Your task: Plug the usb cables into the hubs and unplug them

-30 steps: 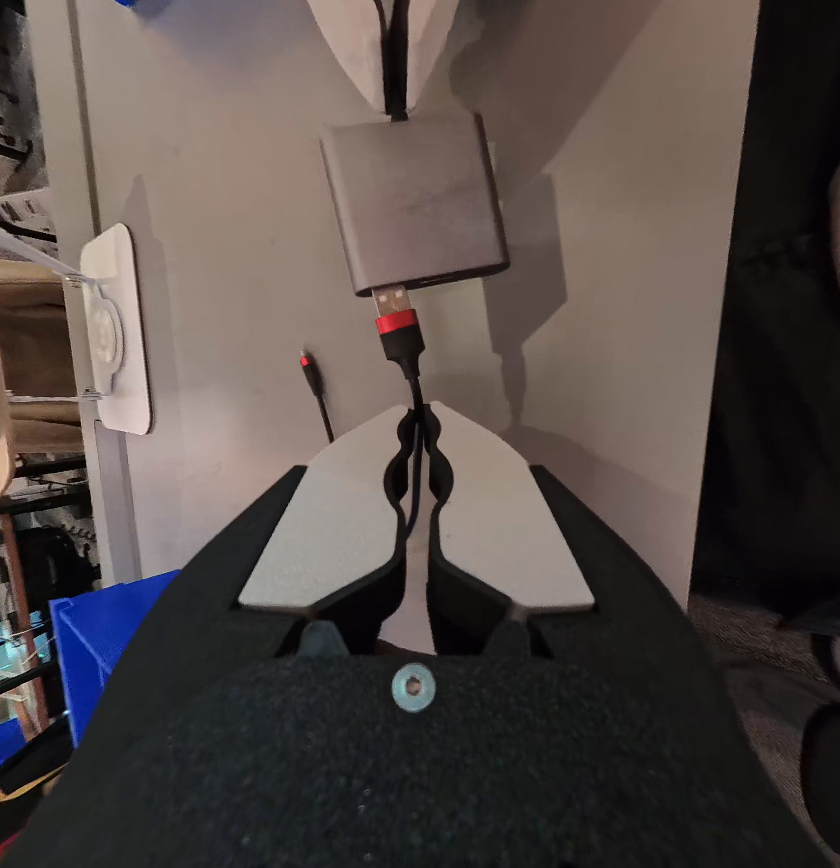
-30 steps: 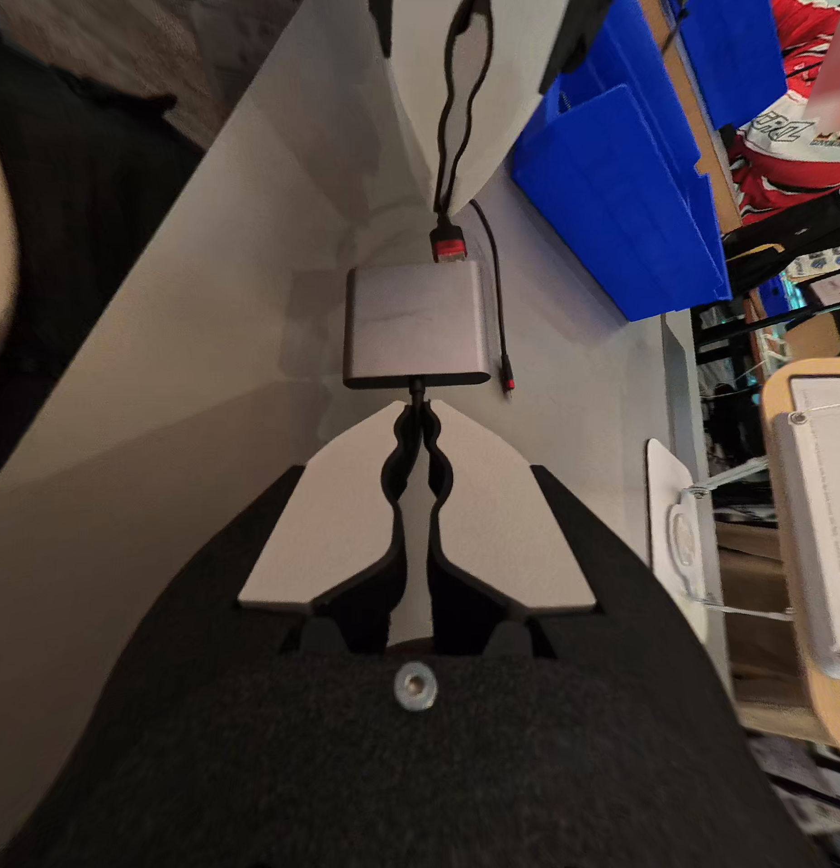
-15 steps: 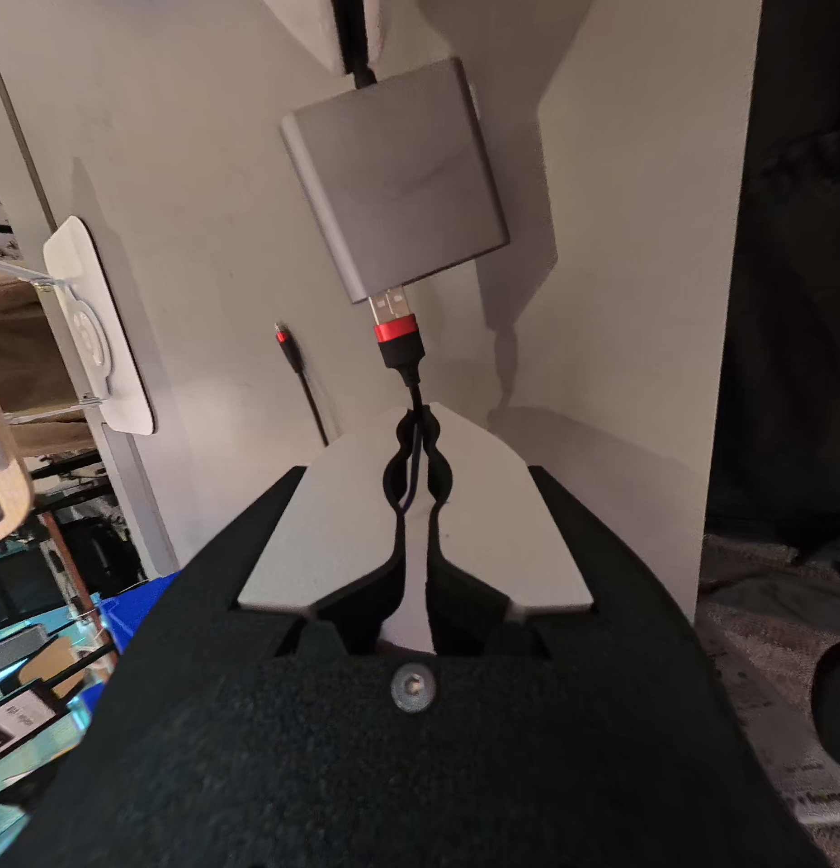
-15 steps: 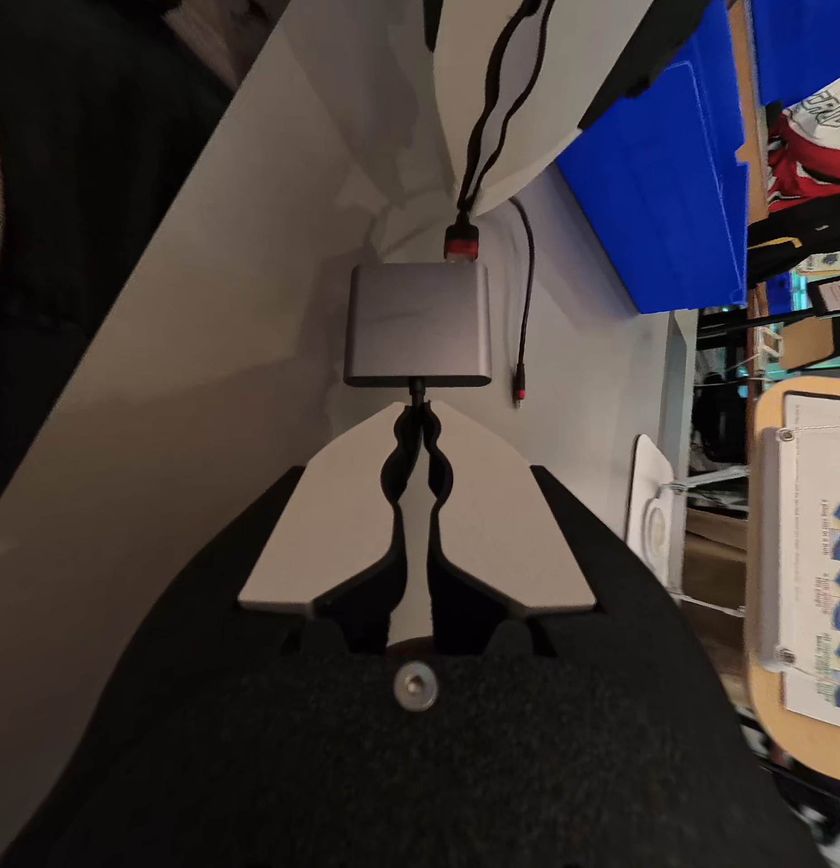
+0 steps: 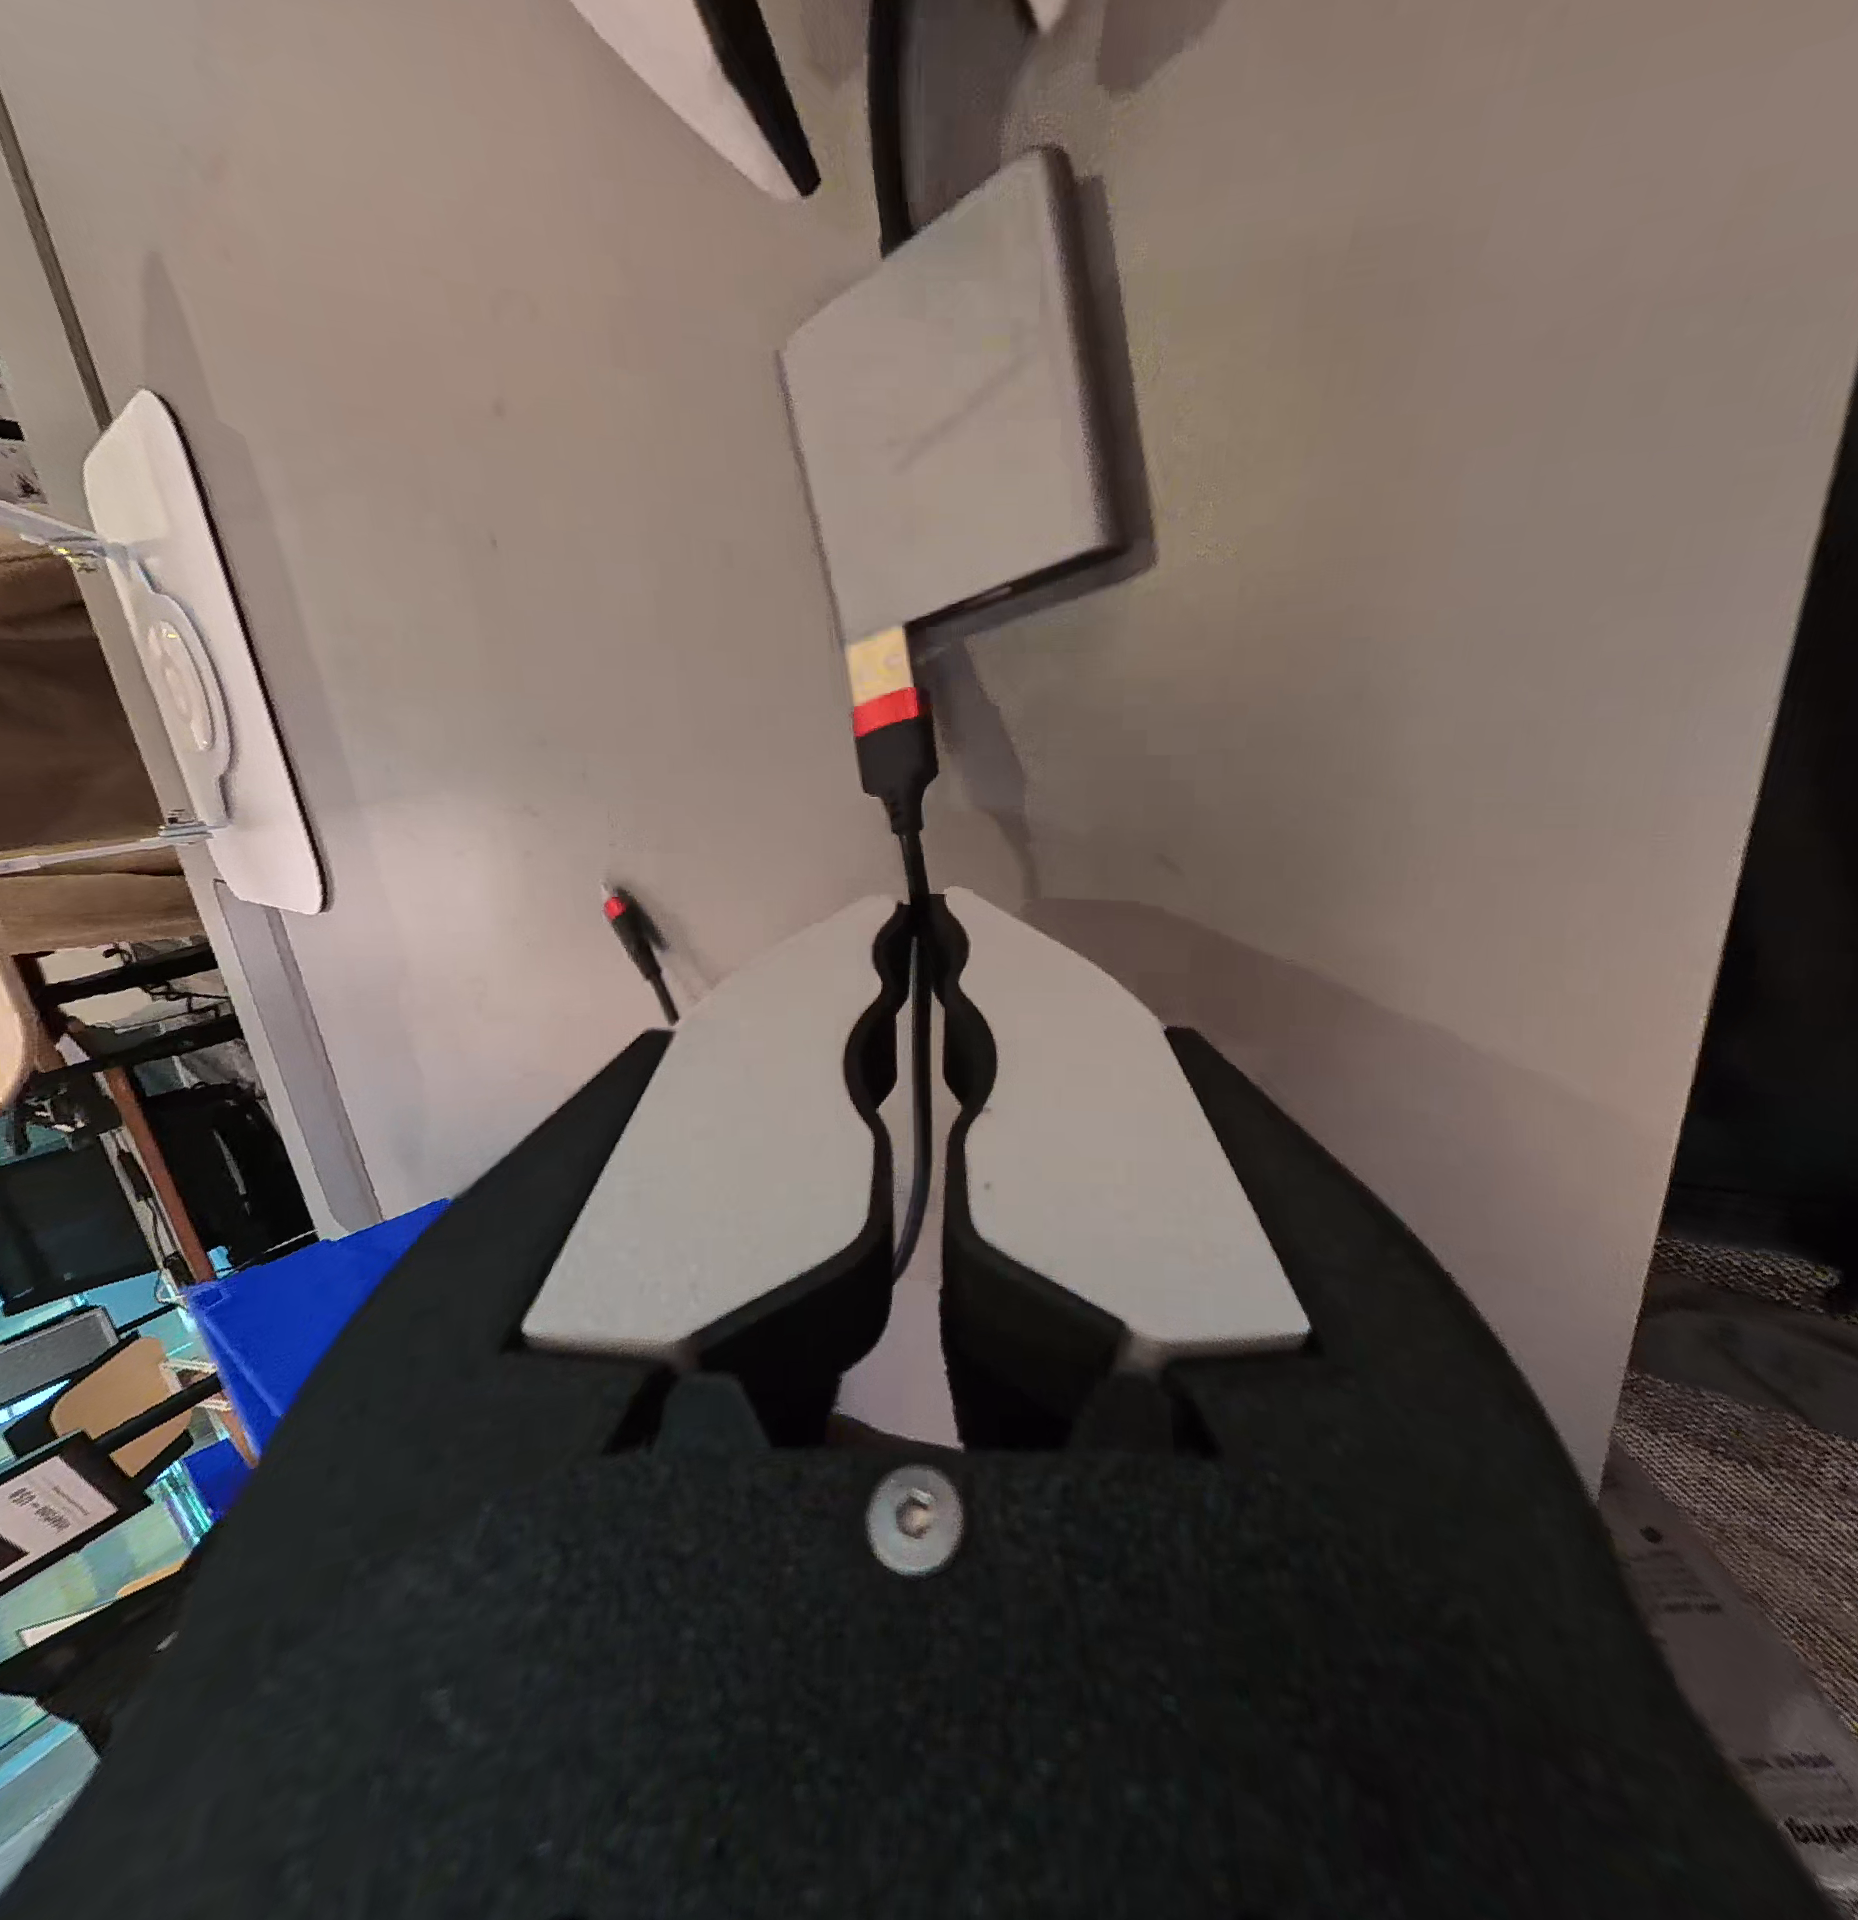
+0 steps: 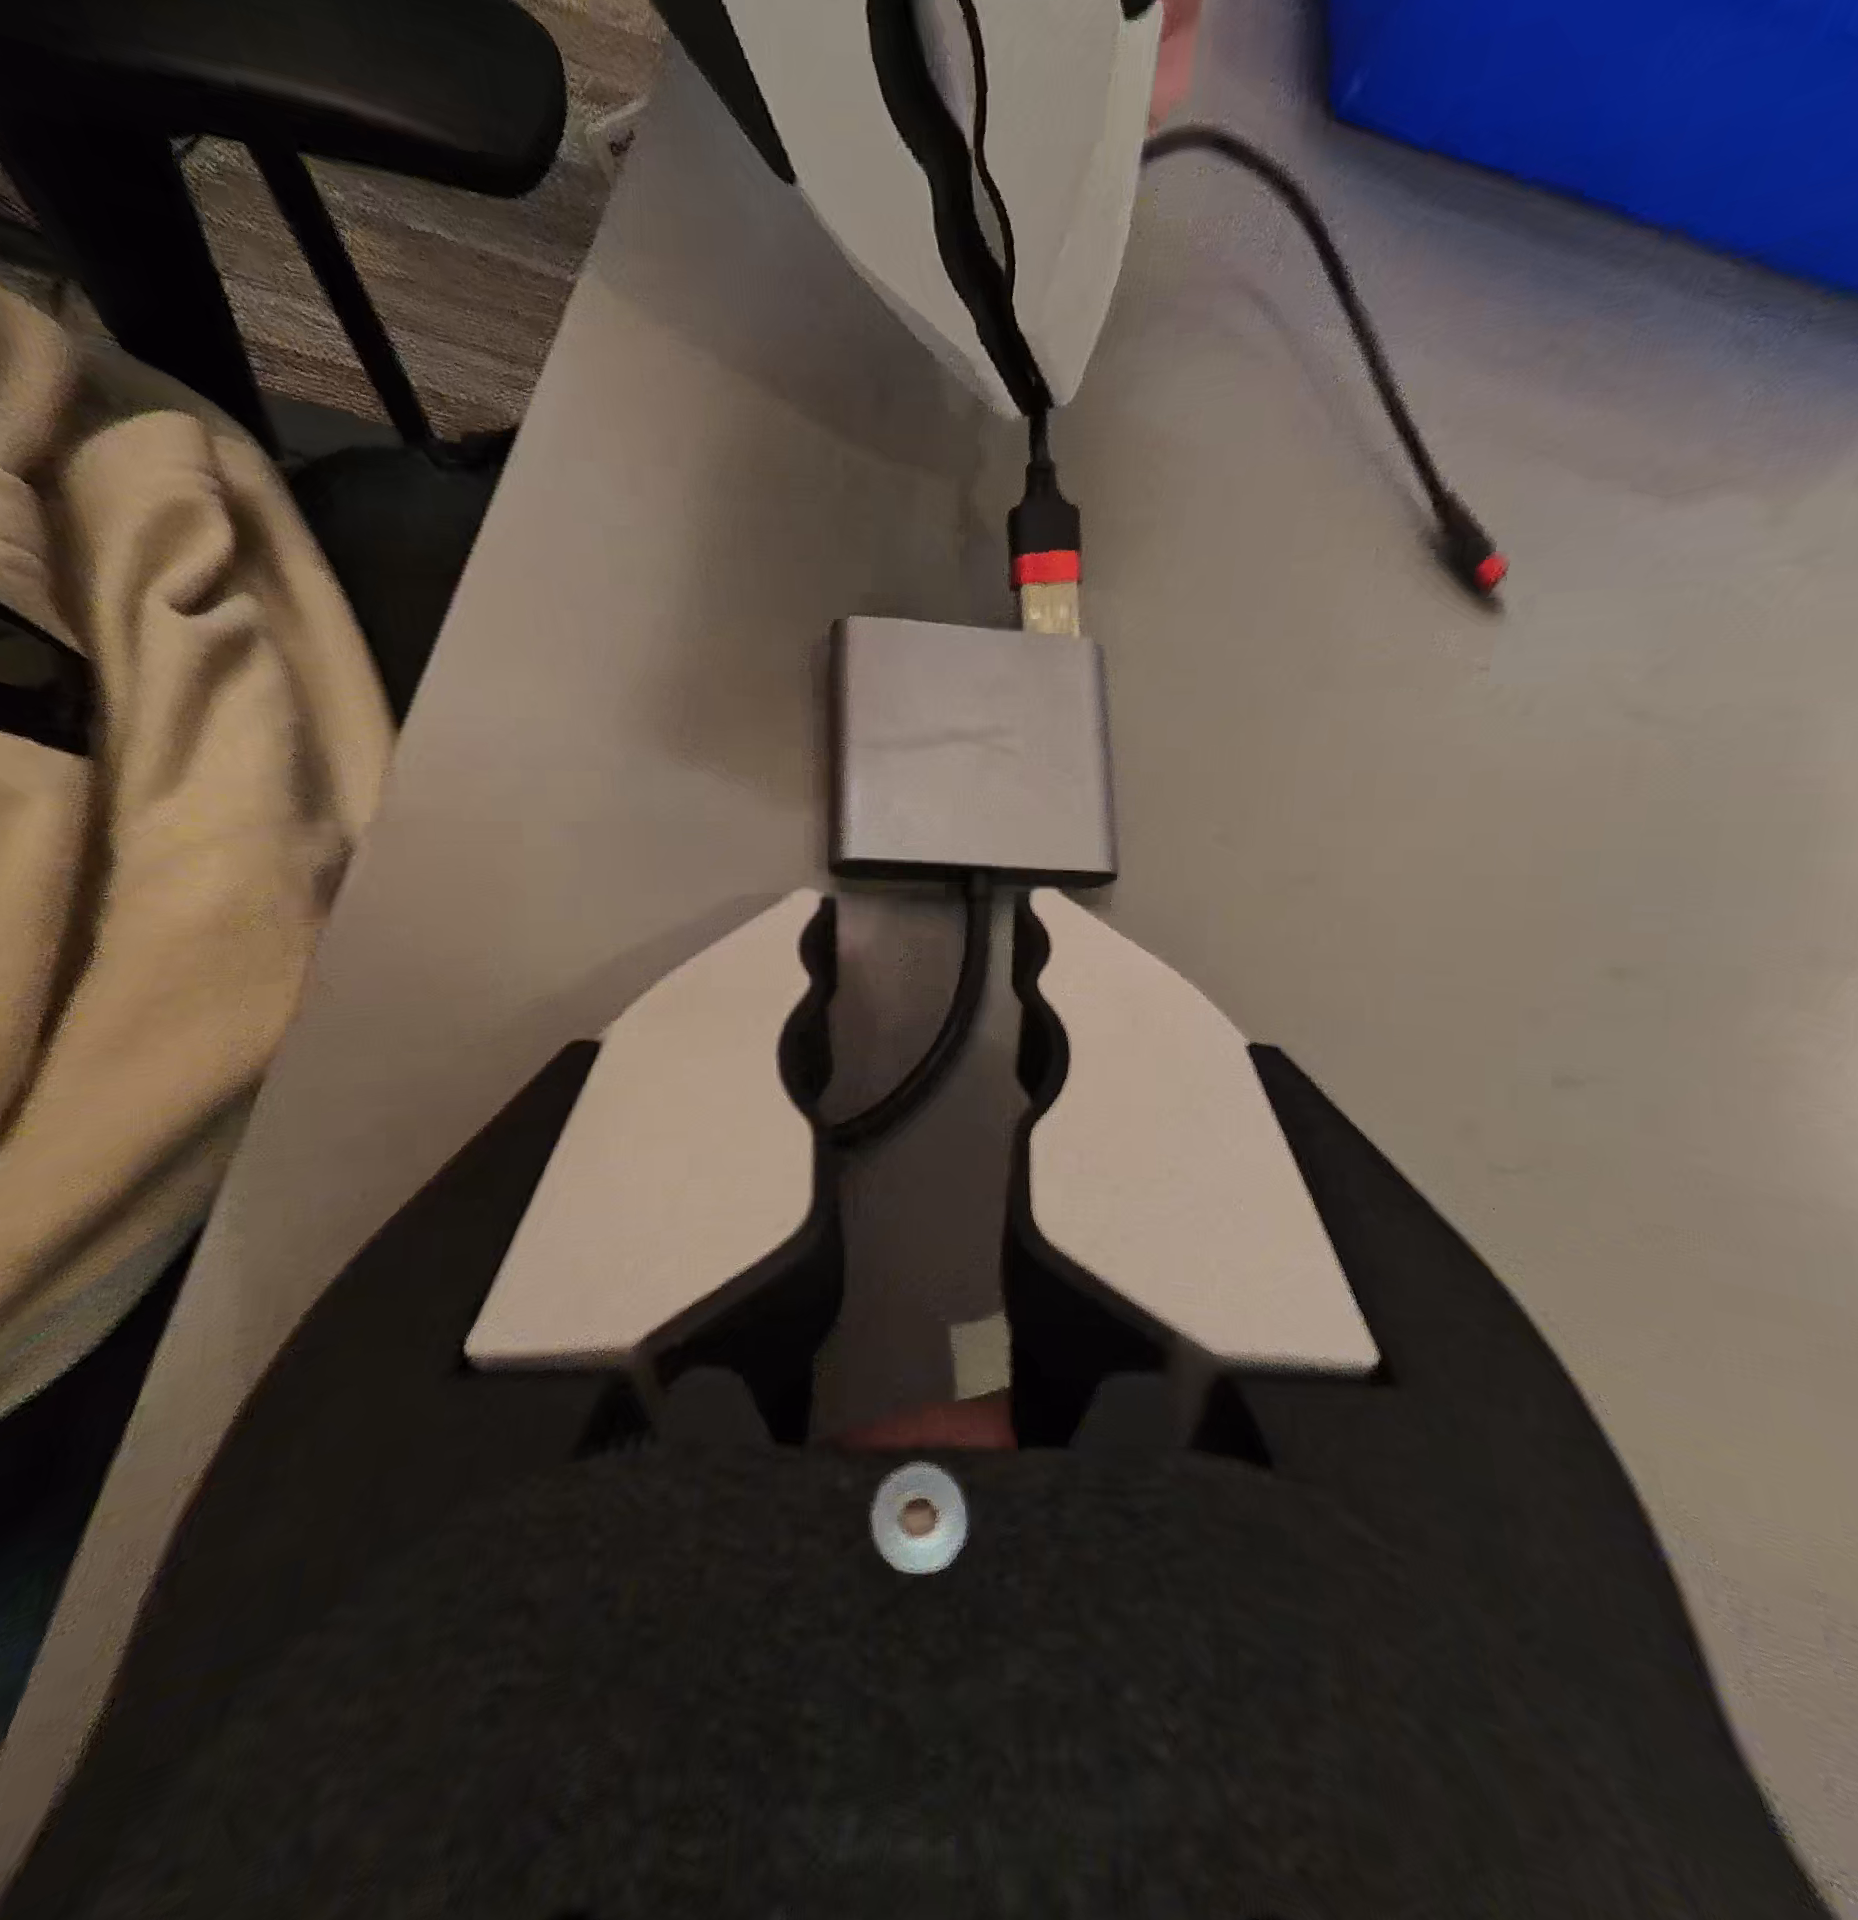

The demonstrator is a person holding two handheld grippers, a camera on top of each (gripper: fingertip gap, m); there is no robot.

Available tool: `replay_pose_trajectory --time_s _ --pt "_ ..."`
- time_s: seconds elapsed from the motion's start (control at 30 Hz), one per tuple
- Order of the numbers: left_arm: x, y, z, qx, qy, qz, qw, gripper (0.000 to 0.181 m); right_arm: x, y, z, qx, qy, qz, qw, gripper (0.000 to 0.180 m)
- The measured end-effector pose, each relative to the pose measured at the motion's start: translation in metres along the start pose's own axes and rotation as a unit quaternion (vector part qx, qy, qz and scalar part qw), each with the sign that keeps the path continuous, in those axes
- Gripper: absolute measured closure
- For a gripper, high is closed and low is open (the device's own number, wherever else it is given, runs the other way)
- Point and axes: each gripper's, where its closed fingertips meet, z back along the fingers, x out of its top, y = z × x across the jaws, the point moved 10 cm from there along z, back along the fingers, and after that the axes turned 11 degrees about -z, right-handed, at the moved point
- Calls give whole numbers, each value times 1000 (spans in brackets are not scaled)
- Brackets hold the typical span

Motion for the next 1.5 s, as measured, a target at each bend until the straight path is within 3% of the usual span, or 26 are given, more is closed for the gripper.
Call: replay_pose_trajectory --time_s 0.27,0.33,0.43,0.5,0.6,0.77,0.97,1.5 --pt "0 -3 -4 -3 -5 6 1000 178 16 -20 -7 28 10 -92 995 100" --pt "-1 -3 -6 -6 -3 7 1000 178 18 -17 -16 37 35 -86 995 97" --pt "-2 -4 -7 -6 -2 9 1000 178 18 -13 -34 36 67 -80 994 95" --pt "-2 -4 -5 -6 -9 12 1000 178 20 -13 -36 28 57 -85 994 114" --pt "-3 -1 1 -2 -20 17 1000 178 21 -9 -35 8 46 -50 998 116" --pt "-7 8 21 18 -26 24 999 178 18 6 -20 -91 -45 65 993 118" --pt "1 21 41 45 -32 16 998 178 28 15 6 -158 -147 99 971 118" --pt "14 25 38 54 -21 -2 998 178 22 14 4 -144 -108 106 978 118"
